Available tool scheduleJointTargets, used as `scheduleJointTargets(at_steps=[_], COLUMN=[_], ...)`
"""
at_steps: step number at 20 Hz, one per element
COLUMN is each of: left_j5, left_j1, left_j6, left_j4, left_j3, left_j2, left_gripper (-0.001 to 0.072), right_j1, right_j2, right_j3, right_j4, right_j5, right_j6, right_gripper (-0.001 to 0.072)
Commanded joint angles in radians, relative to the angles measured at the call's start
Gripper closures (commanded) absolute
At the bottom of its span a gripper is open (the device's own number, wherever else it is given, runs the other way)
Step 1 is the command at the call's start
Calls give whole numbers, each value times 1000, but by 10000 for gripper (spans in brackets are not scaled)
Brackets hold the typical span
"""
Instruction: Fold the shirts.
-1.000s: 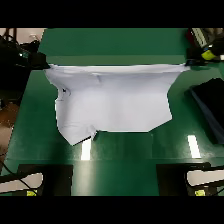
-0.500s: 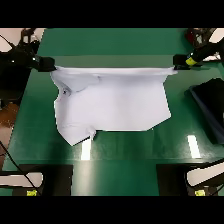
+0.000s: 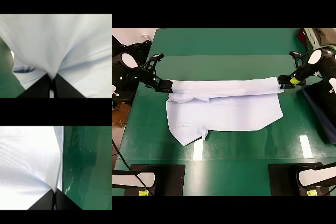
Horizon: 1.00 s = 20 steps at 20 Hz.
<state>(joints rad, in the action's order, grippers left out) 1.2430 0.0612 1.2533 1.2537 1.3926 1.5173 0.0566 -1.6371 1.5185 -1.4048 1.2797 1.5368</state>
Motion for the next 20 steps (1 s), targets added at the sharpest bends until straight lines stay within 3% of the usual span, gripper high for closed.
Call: scheduleJointTargets(at_steps=[1,2,3,4,10,16,20], left_j5=[16,27,44,67,234,135,79], left_j1=[1,1,1,6,118,147,147], left_j6=[6,7,9,9,74,137,154], left_j4=[3,3,4,5,2,-12,-44], left_j3=[-25,-25,-25,-22,-54,-496,-699], left_j2=[-2,-2,-2,-2,-67,-386,-473], left_gripper=[591,303,123,212,224,223,196], right_j1=[0,0,2,3,10,20,20], right_j2=[13,13,17,24,122,297,364], right_j3=[-68,-67,-67,-67,-83,-310,-412], right_j4=[53,85,123,160,175,175,176], right_j5=[-21,-16,-11,-5,92,18,-24], right_j6=[-3,-3,-10,-21,-55,-55,-55], right_gripper=[598,393,282,268,268,268,268])
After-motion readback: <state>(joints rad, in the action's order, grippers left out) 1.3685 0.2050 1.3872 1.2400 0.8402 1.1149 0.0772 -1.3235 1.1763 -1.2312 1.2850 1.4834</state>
